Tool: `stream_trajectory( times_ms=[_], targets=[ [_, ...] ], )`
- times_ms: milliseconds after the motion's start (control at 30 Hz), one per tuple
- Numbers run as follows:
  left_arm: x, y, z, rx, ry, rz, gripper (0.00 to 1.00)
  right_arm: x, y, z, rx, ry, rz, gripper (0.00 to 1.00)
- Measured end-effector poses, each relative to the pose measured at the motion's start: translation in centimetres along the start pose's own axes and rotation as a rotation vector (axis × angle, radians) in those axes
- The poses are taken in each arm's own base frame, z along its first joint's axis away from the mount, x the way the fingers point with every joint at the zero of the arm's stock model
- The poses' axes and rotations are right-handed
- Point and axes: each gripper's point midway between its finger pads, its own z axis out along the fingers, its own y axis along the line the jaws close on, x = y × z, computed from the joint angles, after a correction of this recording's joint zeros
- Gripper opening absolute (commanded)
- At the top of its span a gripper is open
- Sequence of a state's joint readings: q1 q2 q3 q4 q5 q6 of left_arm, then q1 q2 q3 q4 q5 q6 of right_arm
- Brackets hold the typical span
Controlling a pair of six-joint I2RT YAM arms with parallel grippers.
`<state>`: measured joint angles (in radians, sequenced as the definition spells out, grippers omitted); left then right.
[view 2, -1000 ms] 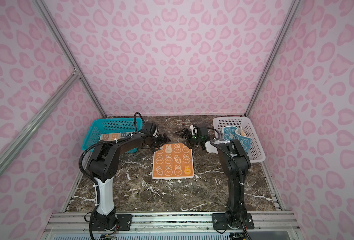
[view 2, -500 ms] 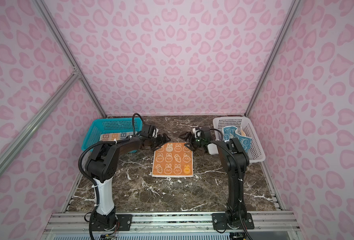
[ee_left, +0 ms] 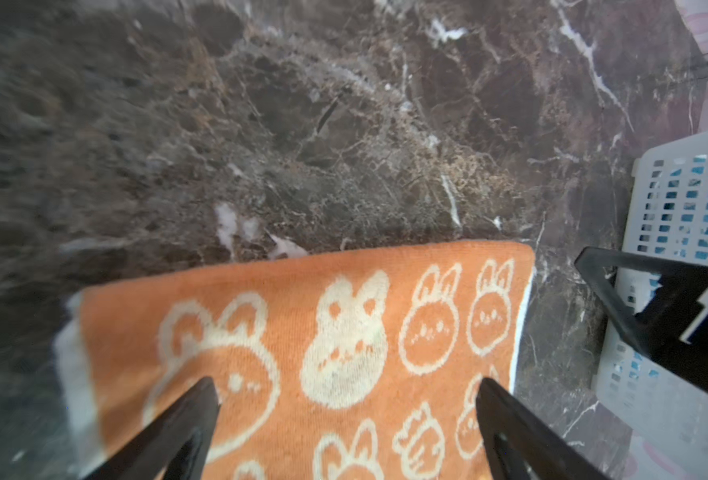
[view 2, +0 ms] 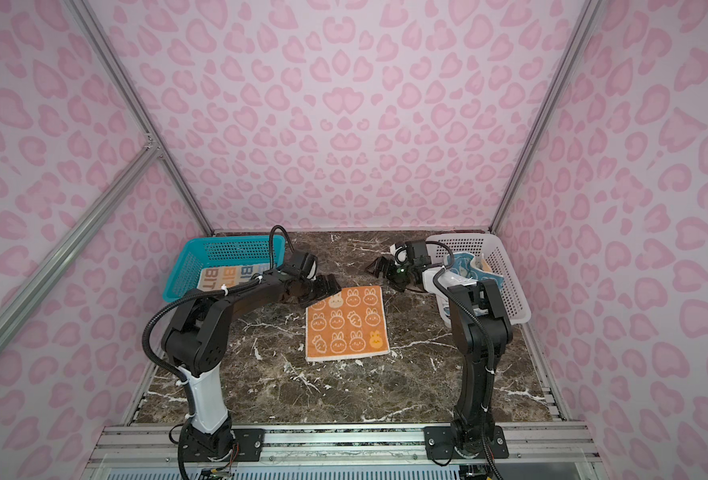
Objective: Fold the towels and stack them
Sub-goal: 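Move both grippers over the orange towel to its far edge, then lower both grippers and close them on the towel's far edge corners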
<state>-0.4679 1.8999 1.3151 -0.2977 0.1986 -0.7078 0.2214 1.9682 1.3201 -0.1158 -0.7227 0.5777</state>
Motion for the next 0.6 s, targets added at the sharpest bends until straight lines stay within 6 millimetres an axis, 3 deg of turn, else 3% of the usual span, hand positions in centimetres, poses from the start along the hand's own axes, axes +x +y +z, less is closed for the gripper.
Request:
stream_trajectory(
  times_ms=[133,200,433,600],
  targets=[
    [-1.6,-1.6,-3.1,-0.015,-0.1,0.096,0.98,0.0,-0.4,-0.8,0.101,0.029,-0.089,0.97],
    [-1.6,-1.5,-3.9,-0.042,-0.13,0.143,0.98,0.3,-1.3,-0.6,0.175,0.062,-0.135,0.89],
    [0.8,1.2,-4.3,-0.182,-0.165,0.26,0.98,1.7,-4.2,0.3,0.355,0.17,-0.251,0.69],
    [0.0,2.4,-4.8,-0.254,-0.208,0.289,0.98,1.8,-5.6,1.1,0.409,0.214,-0.293,0.61]
  ],
)
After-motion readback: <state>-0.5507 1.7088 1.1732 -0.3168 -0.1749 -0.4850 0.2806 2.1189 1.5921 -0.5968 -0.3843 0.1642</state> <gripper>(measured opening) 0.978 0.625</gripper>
